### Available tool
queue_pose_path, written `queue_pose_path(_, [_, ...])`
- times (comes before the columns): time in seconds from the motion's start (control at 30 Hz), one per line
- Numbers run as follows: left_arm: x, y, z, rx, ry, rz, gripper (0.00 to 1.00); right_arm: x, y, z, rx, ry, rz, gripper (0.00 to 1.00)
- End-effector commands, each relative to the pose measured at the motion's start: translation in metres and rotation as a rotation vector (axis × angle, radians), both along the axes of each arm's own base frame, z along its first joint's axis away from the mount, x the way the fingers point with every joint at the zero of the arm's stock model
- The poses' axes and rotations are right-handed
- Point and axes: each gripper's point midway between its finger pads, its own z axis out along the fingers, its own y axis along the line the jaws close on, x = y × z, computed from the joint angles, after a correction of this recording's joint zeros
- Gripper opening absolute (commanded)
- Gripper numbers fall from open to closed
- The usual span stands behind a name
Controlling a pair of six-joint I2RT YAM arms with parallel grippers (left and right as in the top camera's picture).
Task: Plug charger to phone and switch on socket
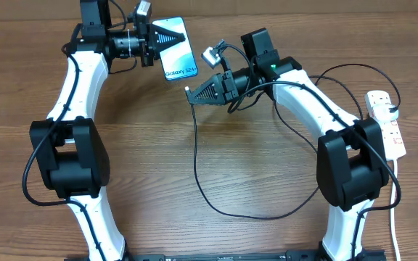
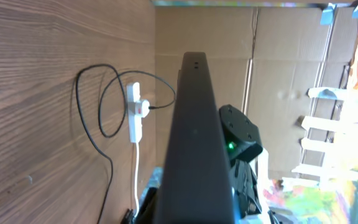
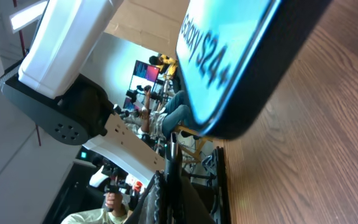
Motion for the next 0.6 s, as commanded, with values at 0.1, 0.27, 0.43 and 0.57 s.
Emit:
queue_pose_path(0.1, [-0.0176,-0.0109,0.0272,-0.056,-0.073,-0.086,0.04,0.0001,-0.0014,0.0214,0.030,-0.021,0.009,0.04])
queue_pose_path(0.27, [-0.0178,-0.0116,0.0271,-0.055,-0.073,-0.087,0.04,0.0010,-0.0010,0.0222,0.033,-0.029,0.008,0.04])
queue_pose_path(0.43, [-0.0184,-0.0131,0.0272,-0.056,-0.073,-0.091,0.04,0.0023,-0.0006,0.0216,0.030,-0.039,0.003,0.04])
queue_pose_path(0.57, [-0.0190,-0.0147,0.0272,-0.055,-0.080,-0.095,0.04,0.0036,-0.0001,0.0220,0.033,-0.053,0.001,0.04])
